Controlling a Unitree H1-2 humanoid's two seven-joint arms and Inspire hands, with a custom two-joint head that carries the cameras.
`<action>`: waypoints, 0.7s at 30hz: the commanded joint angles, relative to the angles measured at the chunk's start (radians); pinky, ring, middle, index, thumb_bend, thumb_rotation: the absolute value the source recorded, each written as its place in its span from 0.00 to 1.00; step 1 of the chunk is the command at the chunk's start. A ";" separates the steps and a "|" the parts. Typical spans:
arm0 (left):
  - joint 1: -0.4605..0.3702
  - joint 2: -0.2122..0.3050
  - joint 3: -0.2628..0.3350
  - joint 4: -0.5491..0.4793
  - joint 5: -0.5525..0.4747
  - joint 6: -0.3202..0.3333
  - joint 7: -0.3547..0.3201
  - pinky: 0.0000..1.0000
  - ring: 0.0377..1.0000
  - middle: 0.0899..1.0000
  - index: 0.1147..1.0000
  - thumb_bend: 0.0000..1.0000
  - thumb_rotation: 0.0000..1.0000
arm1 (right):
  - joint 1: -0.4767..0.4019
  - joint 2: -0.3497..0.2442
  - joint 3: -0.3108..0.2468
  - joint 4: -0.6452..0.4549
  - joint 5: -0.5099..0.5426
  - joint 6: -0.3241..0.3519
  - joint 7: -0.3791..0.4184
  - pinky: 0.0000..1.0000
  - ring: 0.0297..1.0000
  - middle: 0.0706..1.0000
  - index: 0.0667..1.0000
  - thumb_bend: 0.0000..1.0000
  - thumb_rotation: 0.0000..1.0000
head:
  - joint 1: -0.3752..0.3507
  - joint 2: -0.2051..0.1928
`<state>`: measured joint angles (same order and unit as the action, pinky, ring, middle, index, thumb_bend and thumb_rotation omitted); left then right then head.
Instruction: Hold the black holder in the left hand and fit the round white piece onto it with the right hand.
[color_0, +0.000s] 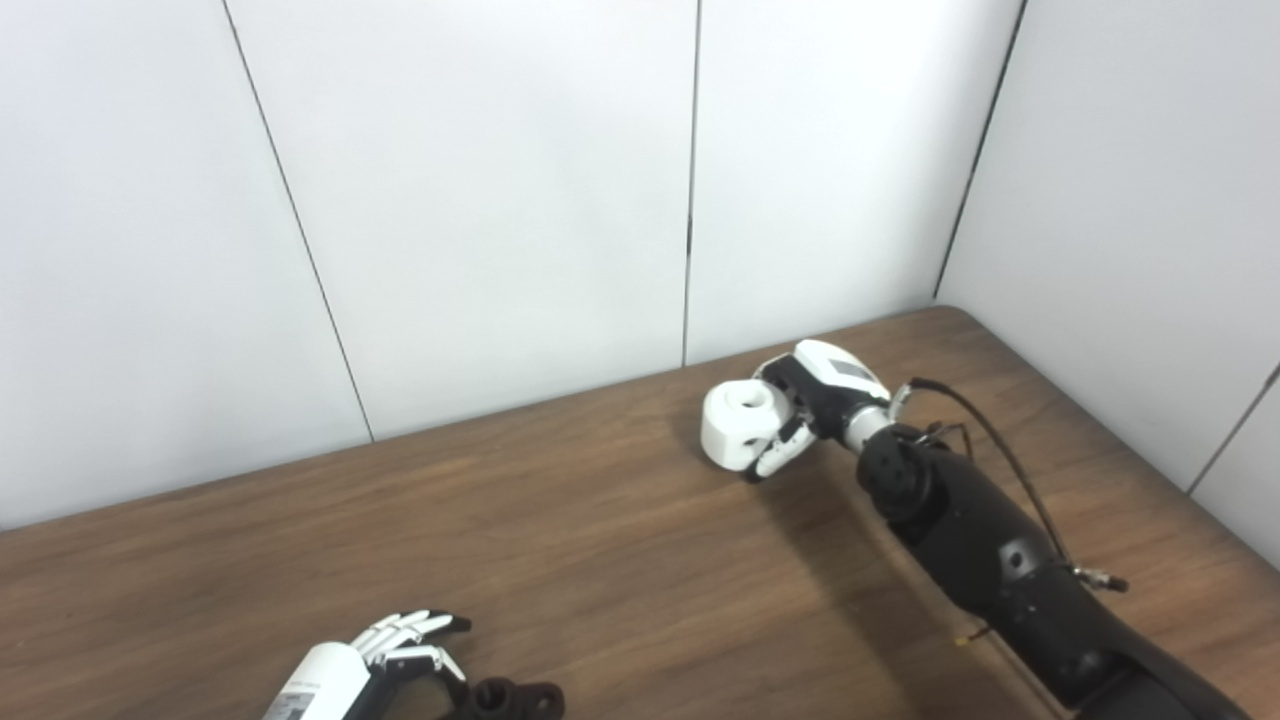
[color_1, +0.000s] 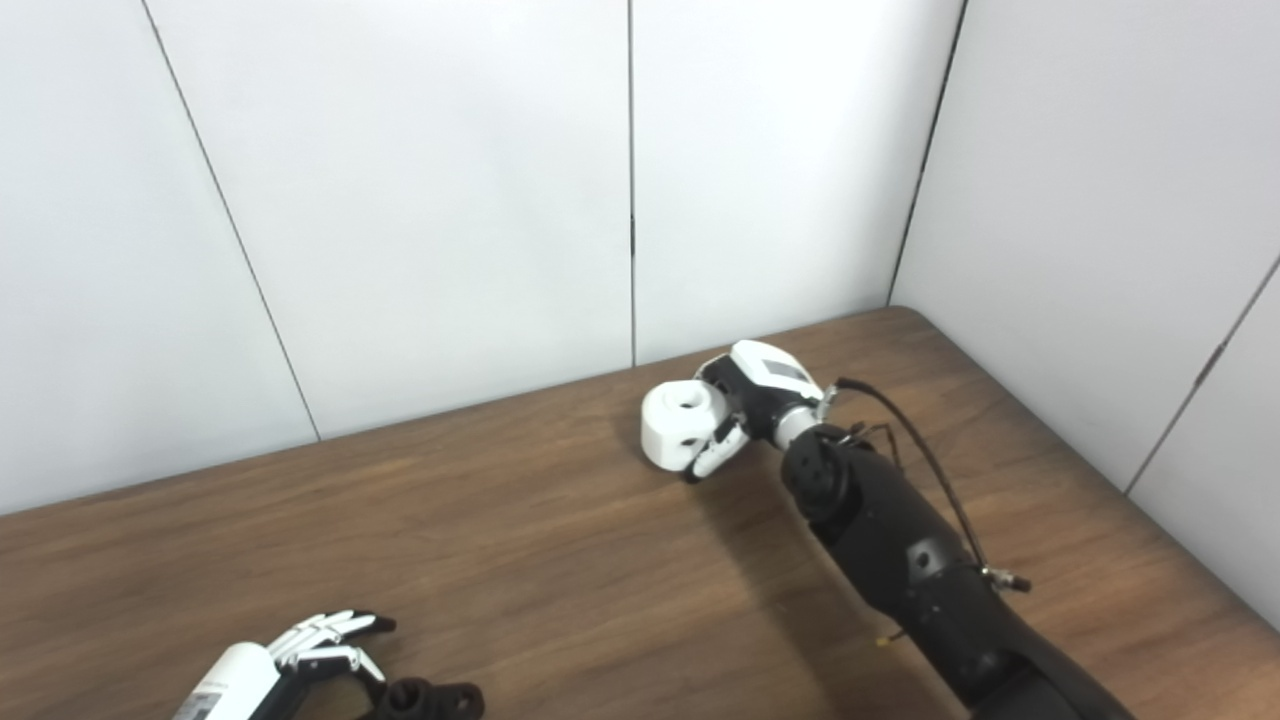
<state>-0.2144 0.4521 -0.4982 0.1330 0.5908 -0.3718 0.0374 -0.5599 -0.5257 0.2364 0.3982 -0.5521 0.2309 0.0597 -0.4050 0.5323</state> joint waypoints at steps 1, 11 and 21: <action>0.078 0.032 -0.049 0.035 0.045 0.030 -0.126 0.86 0.87 0.81 0.42 0.52 0.05 | -0.007 0.016 0.016 0.017 -0.014 -0.038 -0.016 0.68 0.77 0.74 0.45 0.52 0.13 | 0.002 0.001; 0.074 0.026 -0.050 0.041 0.046 0.031 -0.128 0.86 0.87 0.82 0.42 0.52 0.05 | 0.008 0.032 0.013 0.027 -0.021 -0.066 -0.078 0.64 0.75 0.72 0.44 0.52 0.13 | 0.022 0.006; 0.075 0.025 -0.046 0.047 0.058 0.043 -0.122 0.88 0.87 0.82 0.42 0.52 0.05 | -0.008 0.025 -0.053 -0.136 0.009 -0.026 -0.075 0.68 0.80 0.74 0.45 0.52 0.13 | 0.043 0.020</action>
<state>-0.2108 0.4510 -0.4980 0.1308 0.5909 -0.3724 0.0372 -0.5131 -0.4852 0.2123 0.3193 -0.5494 0.2089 -0.0063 -0.3621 0.5522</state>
